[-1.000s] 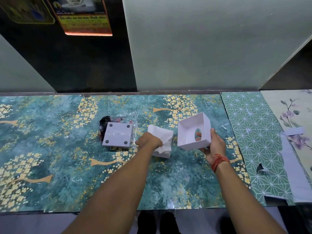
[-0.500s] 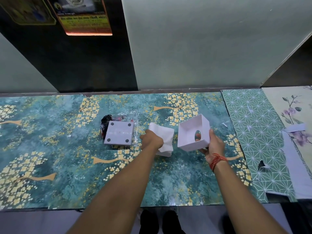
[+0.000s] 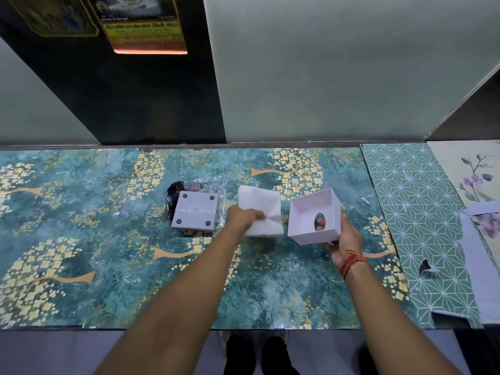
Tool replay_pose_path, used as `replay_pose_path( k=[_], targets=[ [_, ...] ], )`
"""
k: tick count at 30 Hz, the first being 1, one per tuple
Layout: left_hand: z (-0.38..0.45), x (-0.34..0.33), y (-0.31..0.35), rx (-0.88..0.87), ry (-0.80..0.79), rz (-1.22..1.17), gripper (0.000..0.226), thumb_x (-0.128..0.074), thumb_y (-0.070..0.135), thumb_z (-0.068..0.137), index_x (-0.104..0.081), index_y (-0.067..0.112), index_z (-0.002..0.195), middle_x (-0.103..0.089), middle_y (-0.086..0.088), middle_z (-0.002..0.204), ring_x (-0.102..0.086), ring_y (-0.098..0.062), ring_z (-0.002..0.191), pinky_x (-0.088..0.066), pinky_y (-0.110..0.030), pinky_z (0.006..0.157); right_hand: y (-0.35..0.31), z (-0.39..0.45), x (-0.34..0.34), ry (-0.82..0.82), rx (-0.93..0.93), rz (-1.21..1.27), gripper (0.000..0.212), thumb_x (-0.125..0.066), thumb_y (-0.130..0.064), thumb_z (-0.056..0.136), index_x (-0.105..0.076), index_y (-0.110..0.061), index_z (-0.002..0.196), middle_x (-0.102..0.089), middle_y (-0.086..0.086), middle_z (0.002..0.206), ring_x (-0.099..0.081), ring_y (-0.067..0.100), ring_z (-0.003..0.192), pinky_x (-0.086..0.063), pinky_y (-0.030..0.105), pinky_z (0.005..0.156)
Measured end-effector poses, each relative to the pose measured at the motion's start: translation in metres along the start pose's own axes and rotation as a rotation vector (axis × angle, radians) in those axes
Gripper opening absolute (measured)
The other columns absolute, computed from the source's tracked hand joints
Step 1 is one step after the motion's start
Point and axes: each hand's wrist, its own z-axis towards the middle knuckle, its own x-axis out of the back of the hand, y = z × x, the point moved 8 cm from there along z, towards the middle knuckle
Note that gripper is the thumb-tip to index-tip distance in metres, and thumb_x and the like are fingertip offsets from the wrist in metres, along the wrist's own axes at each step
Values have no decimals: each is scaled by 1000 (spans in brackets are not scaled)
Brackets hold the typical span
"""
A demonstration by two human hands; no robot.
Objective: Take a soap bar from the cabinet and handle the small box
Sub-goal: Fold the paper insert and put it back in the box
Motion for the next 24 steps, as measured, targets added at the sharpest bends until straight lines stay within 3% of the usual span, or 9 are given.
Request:
replay_pose_path(
  k=[3, 5, 7, 10, 13, 15, 18, 21, 24],
  targets=[
    [-11, 6, 6, 56, -224, -265, 46, -78, 4, 73, -60, -4, 114, -72, -15, 104, -68, -30, 85, -61, -38, 68, 13, -2, -18, -80, -60, -5, 39, -49, -43, 96, -69, -11, 109, -77, 5, 72, -70, 17, 58, -58, 36, 62],
    [-23, 10, 9, 100, -362, -403, 32, -73, 7, 78, -66, 6, 109, -76, -8, 88, -71, -24, 73, -61, -33, 58, 22, -11, -36, -124, -101, -47, 28, -53, -36, 96, -70, -13, 97, -76, 6, 71, -70, 18, 55, -60, 38, 57],
    [-31, 11, 8, 107, -447, -492, 27, -74, 8, 77, -69, 10, 103, -77, -7, 87, -73, -24, 72, -62, -33, 60, 34, -19, -54, -158, -126, -143, 17, -56, -21, 95, -69, -12, 88, -74, 9, 72, -67, 21, 58, -60, 38, 53],
    [-40, 8, 4, 98, -502, -504, 27, -73, 8, 75, -69, 10, 102, -77, -9, 89, -73, -26, 73, -63, -36, 61, 43, -22, -65, -132, -31, -433, 17, -56, -8, 88, -70, -11, 79, -73, 24, 93, -66, 29, 77, -59, 54, 75],
    [-44, 6, -3, 97, -511, -483, 14, -64, 4, 86, -68, 7, 98, -77, -9, 81, -74, -25, 66, -62, -35, 55, -1, -46, -63, 81, 296, -690, 20, -55, -18, 93, -70, -5, 93, -71, 12, 91, -63, 26, 81, -50, 33, 75],
    [-43, 2, -6, 99, -537, -487, 17, -66, 2, 83, -68, 7, 99, -78, -9, 84, -74, -25, 69, -63, -36, 59, -27, -64, -68, 100, 429, -567, 28, -51, -29, 97, -68, -6, 97, -68, 8, 89, -61, 26, 80, -47, 31, 72],
    [-42, -4, -8, 87, -564, -464, 35, -76, 5, 68, -69, 7, 102, -77, -10, 90, -73, -27, 77, -63, -38, 67, -26, -63, -90, -102, 214, -256, 52, -40, -53, 97, -62, -7, 109, -67, 9, 93, -65, 27, 85, -54, 39, 77],
    [-43, -10, -2, 30, -534, -309, 47, -83, 10, 57, -71, 7, 103, -76, -13, 99, -70, -28, 82, -61, -36, 71, -12, -68, -119, -323, 55, -266, 64, -31, -69, 90, -66, -17, 101, -70, 12, 104, -67, 29, 91, -56, 42, 81],
    [-42, -7, 8, -61, -407, -243, 43, -82, 7, 69, -69, 3, 109, -74, -17, 108, -70, -29, 84, -60, -34, 70, -4, -71, -130, -371, 49, -288, 72, -41, -80, 77, -68, -18, 103, -71, 11, 109, -68, 32, 97, -55, 49, 90]
  ],
)
